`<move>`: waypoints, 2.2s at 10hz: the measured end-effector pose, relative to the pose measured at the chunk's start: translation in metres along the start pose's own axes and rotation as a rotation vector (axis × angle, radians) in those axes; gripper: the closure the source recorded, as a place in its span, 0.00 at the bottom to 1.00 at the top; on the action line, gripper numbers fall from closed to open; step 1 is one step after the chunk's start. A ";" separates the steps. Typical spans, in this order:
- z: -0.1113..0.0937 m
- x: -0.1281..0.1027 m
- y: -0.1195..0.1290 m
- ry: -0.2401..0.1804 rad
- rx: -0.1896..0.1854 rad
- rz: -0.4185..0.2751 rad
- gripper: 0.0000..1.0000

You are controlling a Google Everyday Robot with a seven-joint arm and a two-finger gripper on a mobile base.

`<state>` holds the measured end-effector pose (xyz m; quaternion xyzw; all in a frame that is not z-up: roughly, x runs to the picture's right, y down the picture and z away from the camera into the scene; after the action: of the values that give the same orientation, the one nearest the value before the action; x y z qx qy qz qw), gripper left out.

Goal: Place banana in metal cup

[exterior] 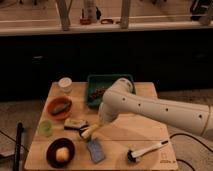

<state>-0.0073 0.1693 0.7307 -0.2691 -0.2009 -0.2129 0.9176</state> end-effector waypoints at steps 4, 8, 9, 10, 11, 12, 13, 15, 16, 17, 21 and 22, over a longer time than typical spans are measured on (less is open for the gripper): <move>0.006 -0.022 -0.010 -0.040 -0.034 -0.070 1.00; 0.007 -0.033 -0.018 -0.095 -0.046 -0.127 1.00; 0.007 -0.036 -0.020 -0.110 -0.051 -0.148 1.00; 0.007 -0.040 -0.022 -0.126 -0.061 -0.174 1.00; 0.008 -0.043 -0.023 -0.135 -0.072 -0.195 1.00; 0.009 -0.045 -0.024 -0.140 -0.081 -0.212 1.00; 0.011 -0.050 -0.026 -0.140 -0.105 -0.245 1.00; 0.015 -0.053 -0.027 -0.137 -0.146 -0.290 1.00; 0.017 -0.054 -0.028 -0.135 -0.162 -0.306 1.00; 0.018 -0.055 -0.029 -0.134 -0.174 -0.320 1.00; 0.018 -0.055 -0.030 -0.121 -0.203 -0.358 1.00; 0.018 -0.055 -0.030 -0.120 -0.205 -0.360 0.99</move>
<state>-0.0720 0.1724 0.7303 -0.3329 -0.2775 -0.3764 0.8189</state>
